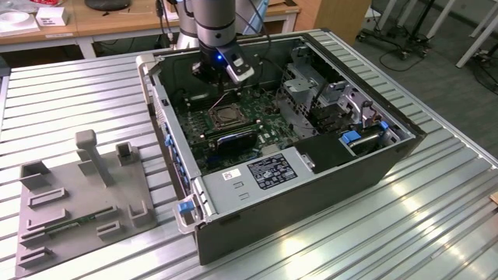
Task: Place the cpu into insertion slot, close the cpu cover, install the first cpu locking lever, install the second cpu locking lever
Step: 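Install the first cpu locking lever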
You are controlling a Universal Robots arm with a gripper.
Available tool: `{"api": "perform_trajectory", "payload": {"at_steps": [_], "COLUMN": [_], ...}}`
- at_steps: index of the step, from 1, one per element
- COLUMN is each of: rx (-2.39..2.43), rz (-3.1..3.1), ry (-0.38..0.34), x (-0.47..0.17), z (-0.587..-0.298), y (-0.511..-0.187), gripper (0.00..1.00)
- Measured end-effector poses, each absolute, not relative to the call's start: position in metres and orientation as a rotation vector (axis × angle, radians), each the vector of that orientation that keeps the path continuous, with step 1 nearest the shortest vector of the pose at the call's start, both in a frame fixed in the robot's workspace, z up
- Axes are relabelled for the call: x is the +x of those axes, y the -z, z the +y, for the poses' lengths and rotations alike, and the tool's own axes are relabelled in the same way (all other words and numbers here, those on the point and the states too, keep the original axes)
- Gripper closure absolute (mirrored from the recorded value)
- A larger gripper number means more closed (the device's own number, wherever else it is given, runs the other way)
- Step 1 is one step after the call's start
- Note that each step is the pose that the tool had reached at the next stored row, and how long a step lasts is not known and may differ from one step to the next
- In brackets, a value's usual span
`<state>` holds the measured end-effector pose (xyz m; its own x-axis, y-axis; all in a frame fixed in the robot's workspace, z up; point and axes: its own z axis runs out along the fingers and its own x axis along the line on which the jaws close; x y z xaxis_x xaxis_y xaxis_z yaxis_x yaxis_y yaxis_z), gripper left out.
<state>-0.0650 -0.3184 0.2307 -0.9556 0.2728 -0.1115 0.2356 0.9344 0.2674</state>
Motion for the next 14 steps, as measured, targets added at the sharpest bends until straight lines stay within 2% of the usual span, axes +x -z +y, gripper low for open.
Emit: {"api": "perform_trajectory", "payload": {"at_steps": [14], "rx": [0.379], "rz": [2.908], "ry": [-0.392], "x": [-0.0717], "z": [-0.3246], "y": [-0.2285], "gripper": [0.89]}}
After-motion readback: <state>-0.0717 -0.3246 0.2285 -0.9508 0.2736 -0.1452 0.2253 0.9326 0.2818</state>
